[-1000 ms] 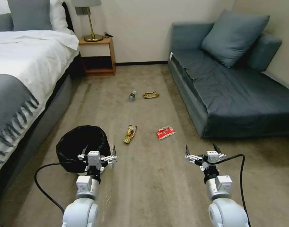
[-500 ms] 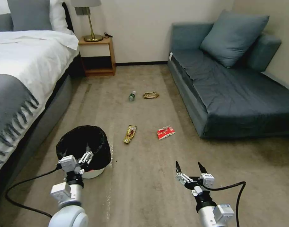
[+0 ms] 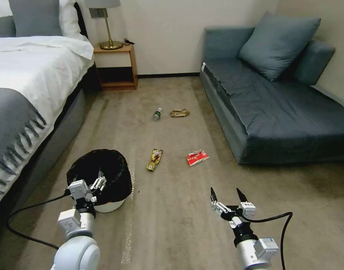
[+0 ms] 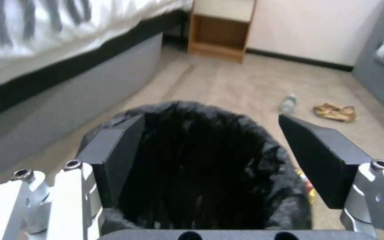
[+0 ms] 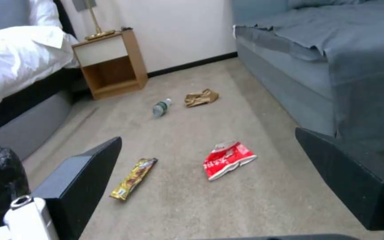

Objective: Pick up the trash bin, then pick up the garbage on the floor and place it into the trash bin.

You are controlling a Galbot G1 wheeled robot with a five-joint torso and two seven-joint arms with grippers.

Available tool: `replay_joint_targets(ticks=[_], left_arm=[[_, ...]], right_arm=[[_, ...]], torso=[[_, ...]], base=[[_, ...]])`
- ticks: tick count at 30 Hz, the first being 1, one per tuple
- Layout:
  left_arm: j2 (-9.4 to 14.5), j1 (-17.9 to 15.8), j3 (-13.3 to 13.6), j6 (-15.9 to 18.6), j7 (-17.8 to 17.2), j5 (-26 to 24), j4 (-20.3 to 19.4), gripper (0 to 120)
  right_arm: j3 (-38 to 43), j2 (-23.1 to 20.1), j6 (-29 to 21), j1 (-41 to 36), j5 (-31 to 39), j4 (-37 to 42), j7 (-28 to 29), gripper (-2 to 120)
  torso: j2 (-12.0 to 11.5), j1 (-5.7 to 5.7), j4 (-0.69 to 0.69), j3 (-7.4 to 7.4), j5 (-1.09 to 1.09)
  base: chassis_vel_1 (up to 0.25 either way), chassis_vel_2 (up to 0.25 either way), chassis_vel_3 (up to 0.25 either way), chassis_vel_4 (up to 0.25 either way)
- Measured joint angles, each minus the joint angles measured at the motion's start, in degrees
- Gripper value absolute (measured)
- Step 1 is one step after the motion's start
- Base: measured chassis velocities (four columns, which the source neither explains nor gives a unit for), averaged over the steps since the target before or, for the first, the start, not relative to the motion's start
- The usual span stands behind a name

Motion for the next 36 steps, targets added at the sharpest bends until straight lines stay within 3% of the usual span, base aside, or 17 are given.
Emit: replay_joint_targets(ticks=[4,8,10,15,18,22,30,36], left_arm=[[3.04,-1.30,-4.32,5.23,-3.06,-7.73,0.73,79],[4.63,-1.76,-6.48,7.23,-4.48,-11.17,1.83,80],[6.45,-2.00,-8.90,9.72,-6.60,-16.10,2.86,84],[7.58,-2.90,-10.86,14.05,-9.19,-23.73,3.40,88],[8.05,-4.37,-10.83,17.68,-11.52,-29.41,4.09,88],[8.14,-5.48,-10.32,19.43,-12.42,-32.52,4.69,88],[8.37,-12.78,-6.17,23.00,-14.36,-41.95,11.39,88],[8.90,-15.68,-4.67,24.37,-14.92,-43.54,15.18,90]], right_arm=[[0.88,-1.01,0.01,0.56,0.54,-0.36,-0.71,100],[1.09,-1.21,0.01,0.80,0.72,-0.55,-0.93,100],[1.15,-1.24,0.05,1.11,0.80,-0.79,-1.26,100],[0.88,-1.01,0.15,1.60,0.80,-1.05,-1.62,100],[0.87,-0.97,0.16,1.81,0.86,-1.02,-1.92,100],[1.07,-1.05,0.21,1.79,1.10,-0.88,-2.09,100],[2.38,-1.20,0.55,1.40,2.05,-0.41,-2.77,100],[2.75,-1.17,0.55,1.46,2.53,-0.32,-2.99,100]], torso=[[0.00,0.00,0.01,0.00,0.00],[0.00,0.00,0.00,0.00,0.00],[0.00,0.00,0.00,0.00,0.00],[0.00,0.00,0.01,0.00,0.00],[0.00,0.00,0.01,0.00,0.00],[0.00,0.00,0.01,0.00,0.00],[0.00,0.00,-0.01,0.00,0.00],[0.00,0.00,0.00,0.00,0.01]], base=[[0.000,0.000,0.000,0.000],[0.000,0.000,0.000,0.000],[0.000,0.000,0.000,0.000],[0.000,0.000,0.000,0.000],[0.000,0.000,0.000,0.000],[0.000,0.000,0.000,0.000],[0.000,0.000,0.000,0.000],[0.000,0.000,0.000,0.000]])
